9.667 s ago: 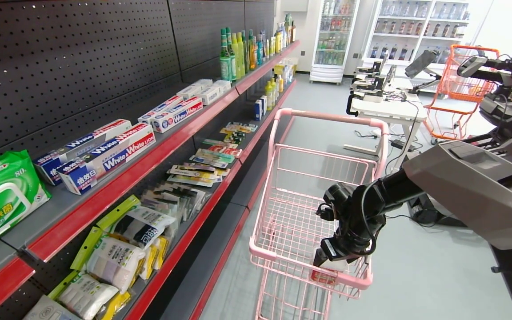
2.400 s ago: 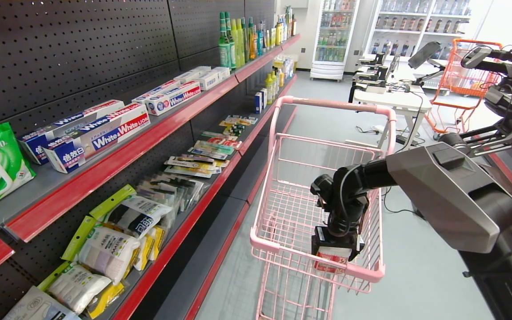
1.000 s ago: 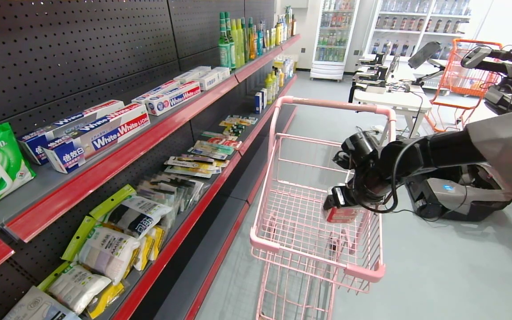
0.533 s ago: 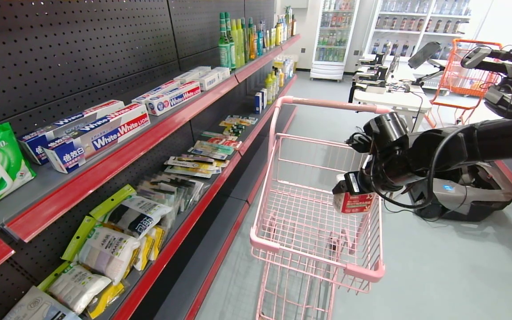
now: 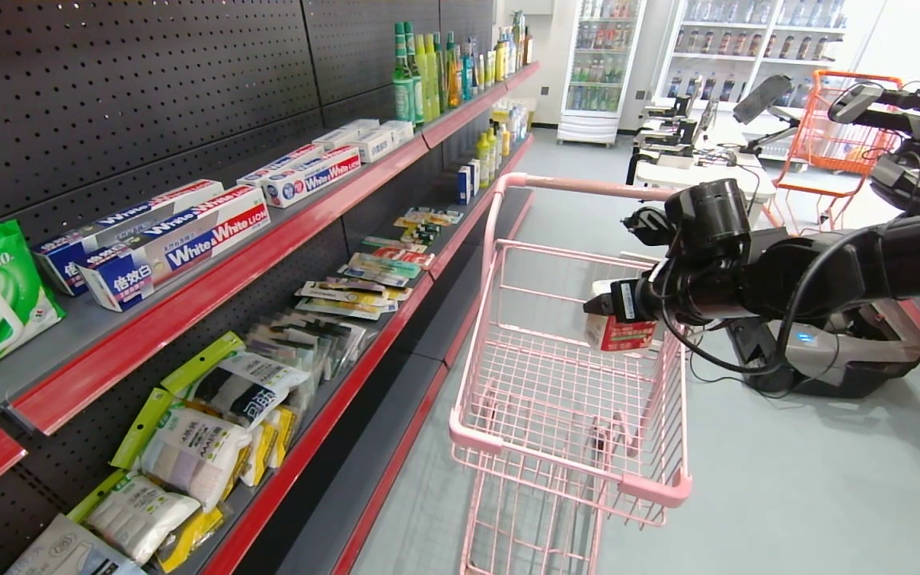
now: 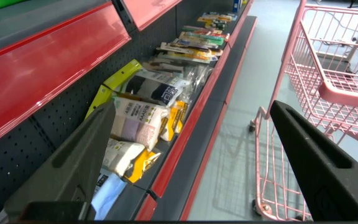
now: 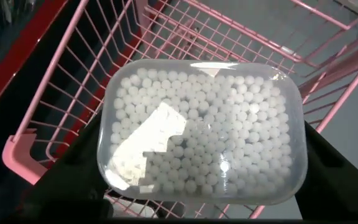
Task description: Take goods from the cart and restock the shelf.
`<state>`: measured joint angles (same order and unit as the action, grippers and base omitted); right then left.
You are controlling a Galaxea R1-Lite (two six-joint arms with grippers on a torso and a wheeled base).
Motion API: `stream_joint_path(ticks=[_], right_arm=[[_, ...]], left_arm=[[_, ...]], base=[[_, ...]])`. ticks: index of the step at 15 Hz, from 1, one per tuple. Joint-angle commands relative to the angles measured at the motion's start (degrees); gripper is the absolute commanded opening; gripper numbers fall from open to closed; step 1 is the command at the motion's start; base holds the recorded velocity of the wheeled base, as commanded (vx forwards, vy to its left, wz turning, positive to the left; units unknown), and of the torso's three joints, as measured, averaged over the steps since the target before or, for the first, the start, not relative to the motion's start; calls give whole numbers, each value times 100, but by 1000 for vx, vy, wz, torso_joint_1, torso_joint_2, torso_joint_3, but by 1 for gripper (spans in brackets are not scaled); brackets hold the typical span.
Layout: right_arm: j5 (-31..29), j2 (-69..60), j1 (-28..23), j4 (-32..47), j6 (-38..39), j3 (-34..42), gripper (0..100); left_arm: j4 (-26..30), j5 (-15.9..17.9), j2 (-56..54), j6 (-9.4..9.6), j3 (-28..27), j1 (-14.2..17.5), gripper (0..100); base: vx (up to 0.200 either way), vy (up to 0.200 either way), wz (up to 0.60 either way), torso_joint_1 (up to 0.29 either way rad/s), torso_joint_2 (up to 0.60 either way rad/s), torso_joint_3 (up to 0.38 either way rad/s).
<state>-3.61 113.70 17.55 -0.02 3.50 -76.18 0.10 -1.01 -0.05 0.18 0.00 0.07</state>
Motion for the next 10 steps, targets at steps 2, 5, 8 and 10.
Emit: stream_joint_path(ticks=[2,5,8,10], right_arm=[[0,-542,-15,-419,-200,595,0],[0,-981,-15,-472,-227,754,0],[-8,-1623,-86,-472,-236,1088,0],[0,-2036,-121,-472,-341,1369,0]], left_arm=[[-1,-4,5,-1,0,1,100],[-1,-4,5,-1,0,1,100],[-1,-4,5,-1,0,1,100],[-1,-4,5,-1,0,1,100]], base=[[0,0,0,0,0,0],[0,0,0,0,0,0],[0,0,0,0,0,0],[0,0,0,0,0,0]])
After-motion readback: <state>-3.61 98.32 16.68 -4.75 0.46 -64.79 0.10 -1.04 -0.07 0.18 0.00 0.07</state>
